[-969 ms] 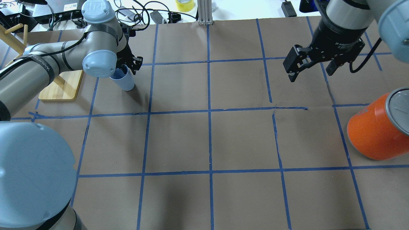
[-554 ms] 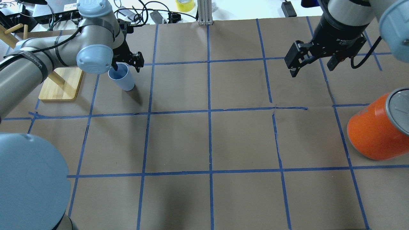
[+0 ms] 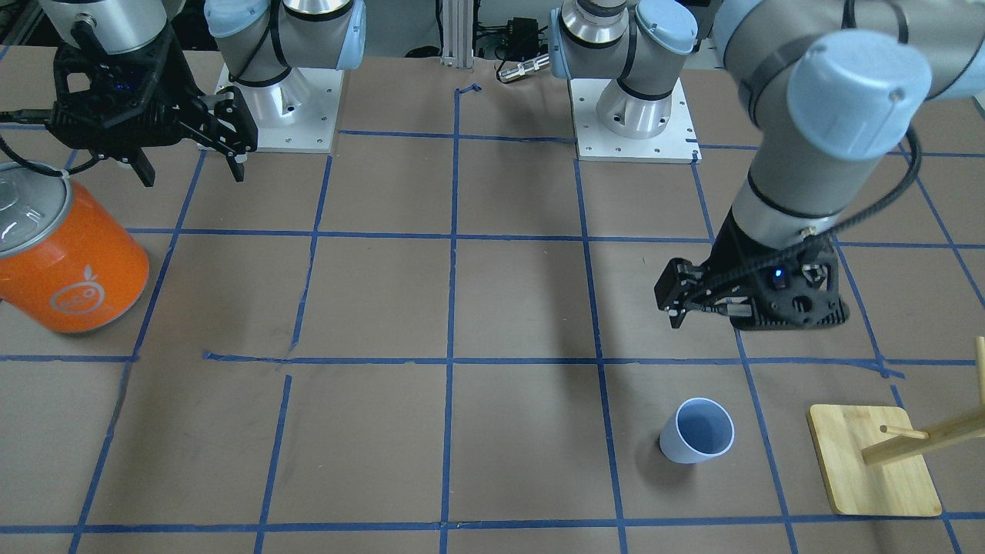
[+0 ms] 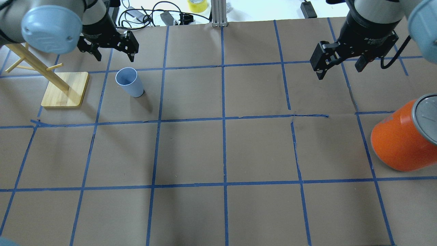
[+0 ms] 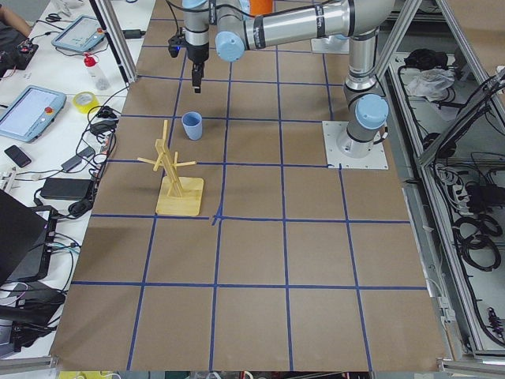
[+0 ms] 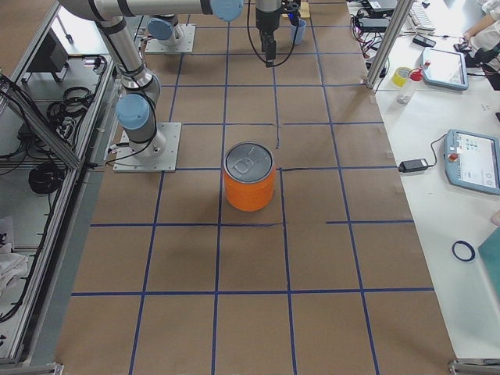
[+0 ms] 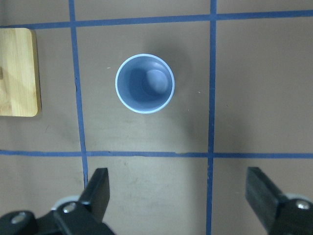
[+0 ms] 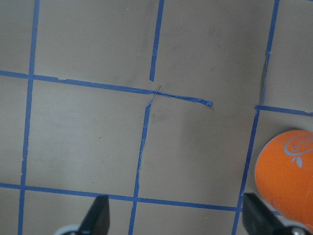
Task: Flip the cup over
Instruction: 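Open the left gripper and raise it away from the cup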
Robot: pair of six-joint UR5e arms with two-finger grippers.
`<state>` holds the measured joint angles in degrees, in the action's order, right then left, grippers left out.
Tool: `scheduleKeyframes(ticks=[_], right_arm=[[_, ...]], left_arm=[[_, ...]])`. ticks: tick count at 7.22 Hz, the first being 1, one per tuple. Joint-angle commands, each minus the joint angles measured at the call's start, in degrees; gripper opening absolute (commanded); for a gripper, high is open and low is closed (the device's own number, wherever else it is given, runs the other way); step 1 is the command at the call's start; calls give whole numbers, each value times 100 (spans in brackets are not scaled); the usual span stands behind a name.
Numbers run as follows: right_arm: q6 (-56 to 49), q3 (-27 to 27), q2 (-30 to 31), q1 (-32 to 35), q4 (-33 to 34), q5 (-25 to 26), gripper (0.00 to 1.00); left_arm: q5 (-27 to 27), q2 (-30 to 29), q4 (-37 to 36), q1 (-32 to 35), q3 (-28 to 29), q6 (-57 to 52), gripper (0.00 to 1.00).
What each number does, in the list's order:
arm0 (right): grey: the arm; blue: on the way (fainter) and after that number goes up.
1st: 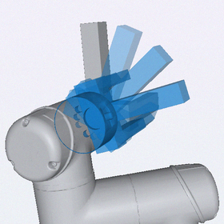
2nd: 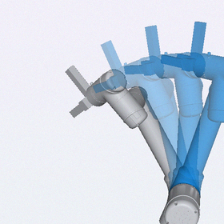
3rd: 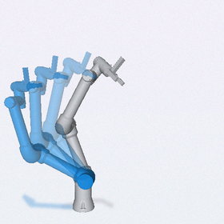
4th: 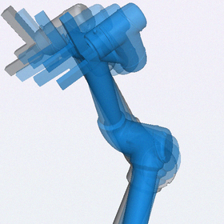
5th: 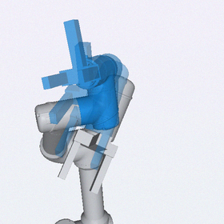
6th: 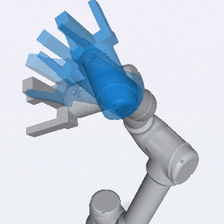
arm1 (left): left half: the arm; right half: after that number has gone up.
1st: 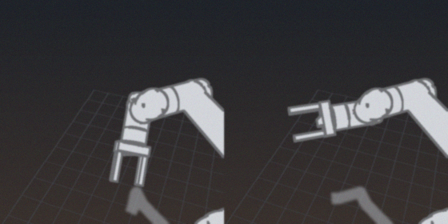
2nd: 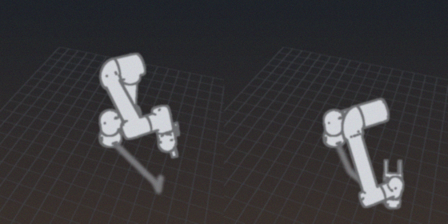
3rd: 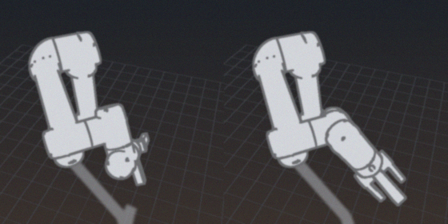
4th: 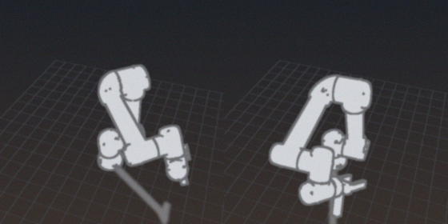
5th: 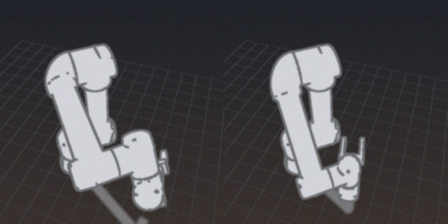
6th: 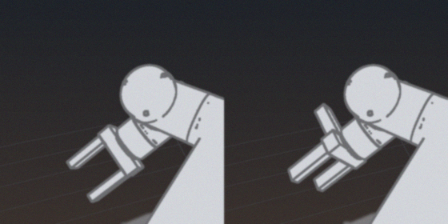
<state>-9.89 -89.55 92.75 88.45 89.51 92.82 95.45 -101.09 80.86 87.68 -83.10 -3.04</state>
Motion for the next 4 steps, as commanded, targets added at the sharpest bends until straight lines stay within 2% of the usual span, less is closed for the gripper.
scheduleKeyframes(ticks=[1,3,4], right_arm=[[-48,-1,15,5,214,270,100],[4,-1,6,-12,224,237,100],[-13,16,15,-29,207,-94,100]], left_arm=[[-35,710,692,38,-74,-48,100],[-105,888,739,56,-267,49,100],[-140,941,730,56,-294,58,100]])
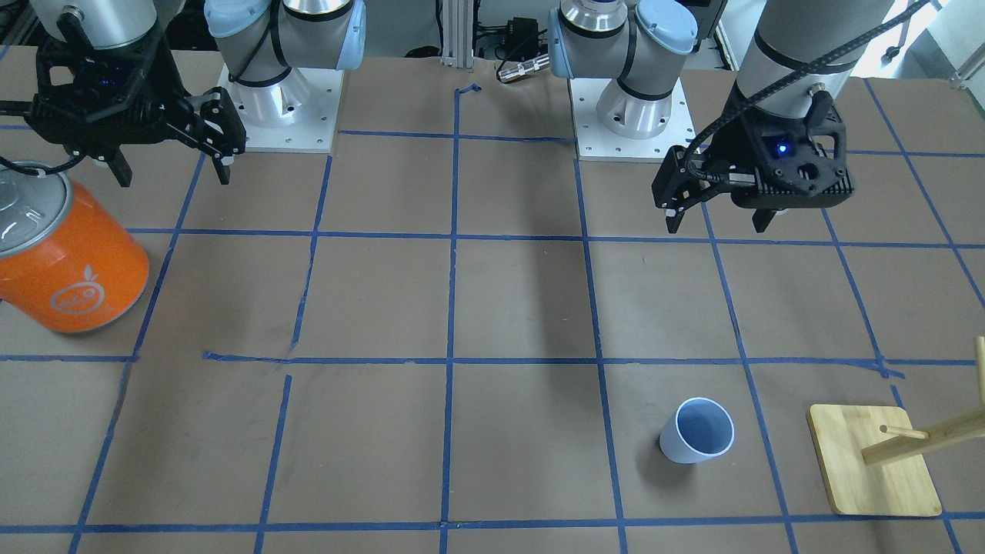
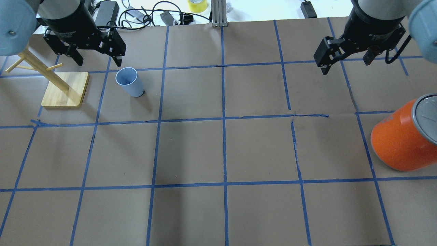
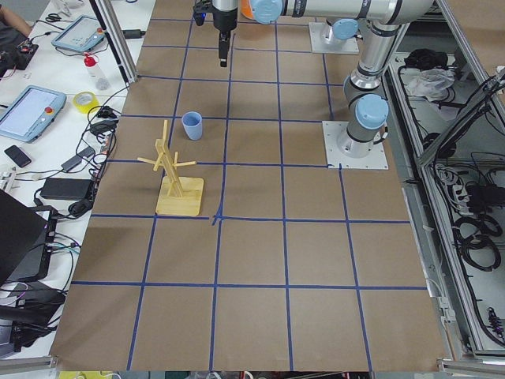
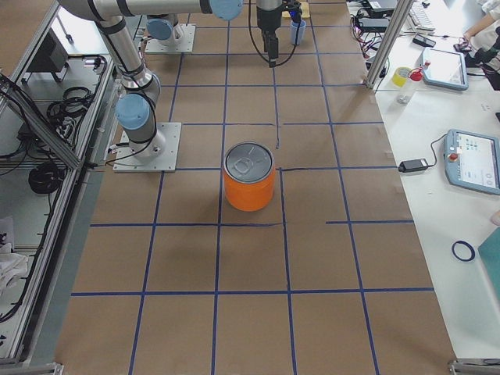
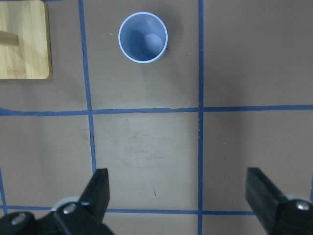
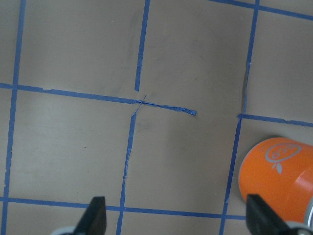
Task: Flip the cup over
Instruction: 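Open the left gripper and raise it away from the cup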
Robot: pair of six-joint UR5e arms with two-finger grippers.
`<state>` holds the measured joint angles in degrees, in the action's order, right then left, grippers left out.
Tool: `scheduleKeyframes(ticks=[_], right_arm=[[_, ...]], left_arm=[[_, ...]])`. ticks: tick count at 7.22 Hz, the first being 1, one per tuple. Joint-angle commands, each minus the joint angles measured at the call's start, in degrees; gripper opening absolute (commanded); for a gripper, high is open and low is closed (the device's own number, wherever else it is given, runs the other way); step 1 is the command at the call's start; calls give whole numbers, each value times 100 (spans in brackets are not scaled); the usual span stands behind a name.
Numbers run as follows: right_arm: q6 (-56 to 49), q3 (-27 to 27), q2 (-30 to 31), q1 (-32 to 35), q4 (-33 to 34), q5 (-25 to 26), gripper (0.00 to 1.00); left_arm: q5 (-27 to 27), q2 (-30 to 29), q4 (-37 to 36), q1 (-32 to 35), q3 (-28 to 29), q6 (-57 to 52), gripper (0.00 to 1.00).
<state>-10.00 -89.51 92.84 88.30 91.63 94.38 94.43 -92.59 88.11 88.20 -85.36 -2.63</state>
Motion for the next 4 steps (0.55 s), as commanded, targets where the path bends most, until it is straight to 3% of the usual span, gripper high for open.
scheduleKeyframes(ticks=[1,4], right_arm=[[-11,13,102,-14,-22,-436,100],[-37,4,120,3,12,-385,100]], left_arm=[[-361,179,4,4,-77,17,100],[-452,250,30,4,-183,17,100]])
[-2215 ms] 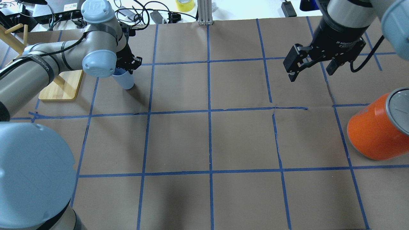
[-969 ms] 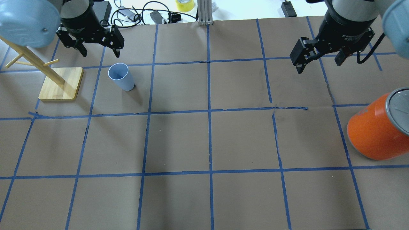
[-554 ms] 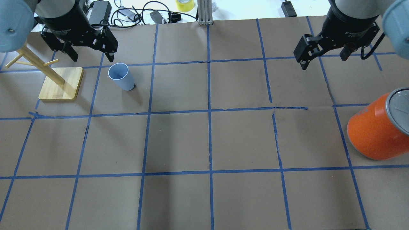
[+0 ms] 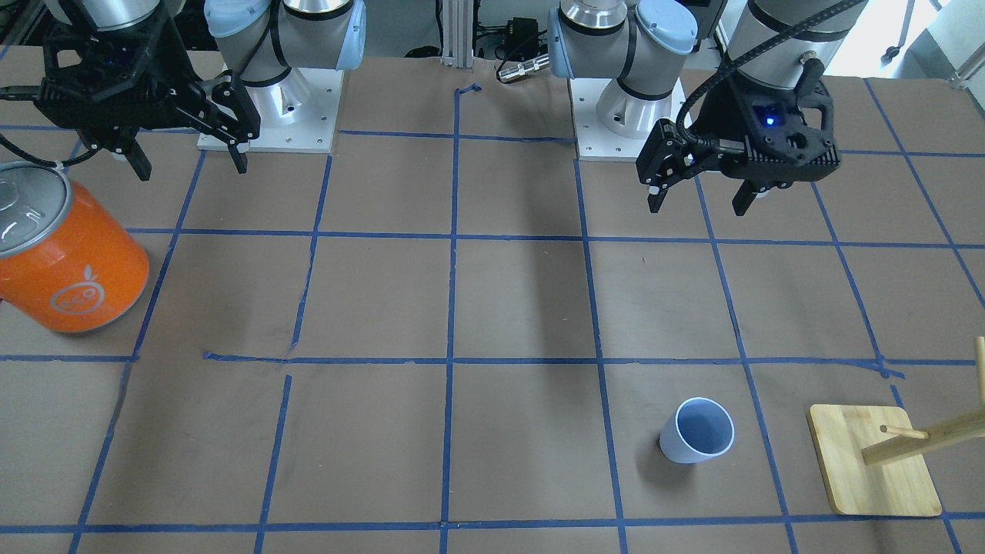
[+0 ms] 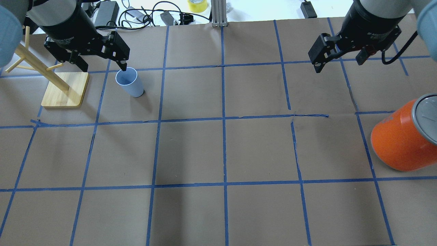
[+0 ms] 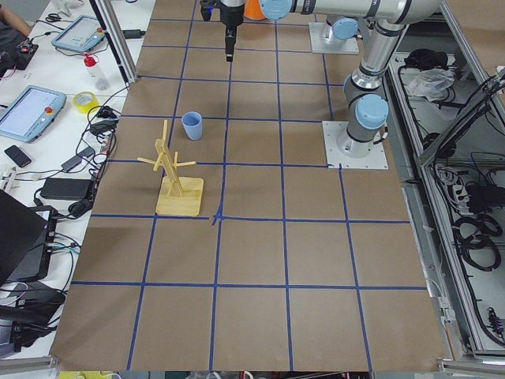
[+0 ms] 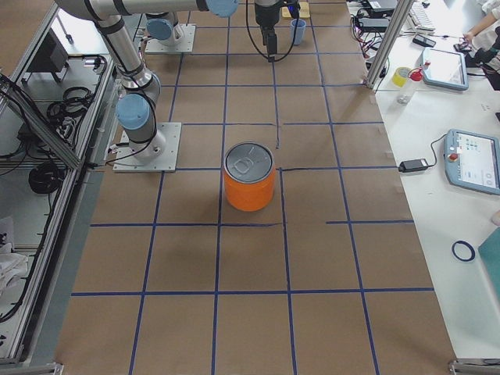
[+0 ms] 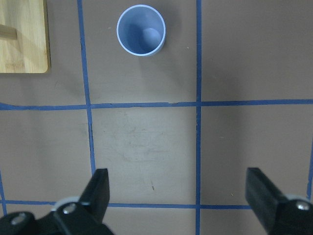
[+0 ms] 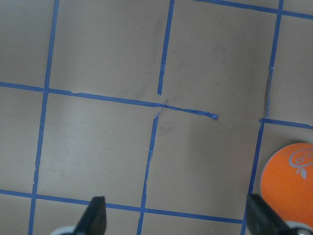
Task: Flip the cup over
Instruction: 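Open the left gripper and raise it away from the cup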
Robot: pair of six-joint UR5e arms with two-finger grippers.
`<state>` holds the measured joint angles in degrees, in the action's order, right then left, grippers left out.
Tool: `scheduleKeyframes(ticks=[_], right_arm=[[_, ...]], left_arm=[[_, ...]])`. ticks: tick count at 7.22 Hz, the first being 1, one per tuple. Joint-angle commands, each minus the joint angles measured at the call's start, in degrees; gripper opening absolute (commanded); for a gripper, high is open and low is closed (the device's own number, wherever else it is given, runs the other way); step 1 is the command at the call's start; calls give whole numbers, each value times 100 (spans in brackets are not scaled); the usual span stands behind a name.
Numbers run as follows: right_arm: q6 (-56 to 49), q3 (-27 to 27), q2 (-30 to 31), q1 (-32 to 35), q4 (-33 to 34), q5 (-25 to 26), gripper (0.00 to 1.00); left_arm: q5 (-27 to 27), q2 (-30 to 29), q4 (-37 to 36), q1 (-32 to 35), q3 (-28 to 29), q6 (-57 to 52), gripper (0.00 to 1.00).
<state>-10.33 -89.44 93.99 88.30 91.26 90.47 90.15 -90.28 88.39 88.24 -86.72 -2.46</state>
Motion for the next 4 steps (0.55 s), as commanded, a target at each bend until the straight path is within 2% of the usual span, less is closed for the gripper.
scheduleKeyframes(ticks=[1,3,4], right_arm=[[92,-3,6,20,59,-3,100],[345,-3,14,20,190,-12,99],[461,-3,23,20,208,-12,90]], left_arm=[[-50,28,12,0,-64,0,100],[-42,45,12,0,-117,0,100],[-33,54,29,0,-126,0,100]])
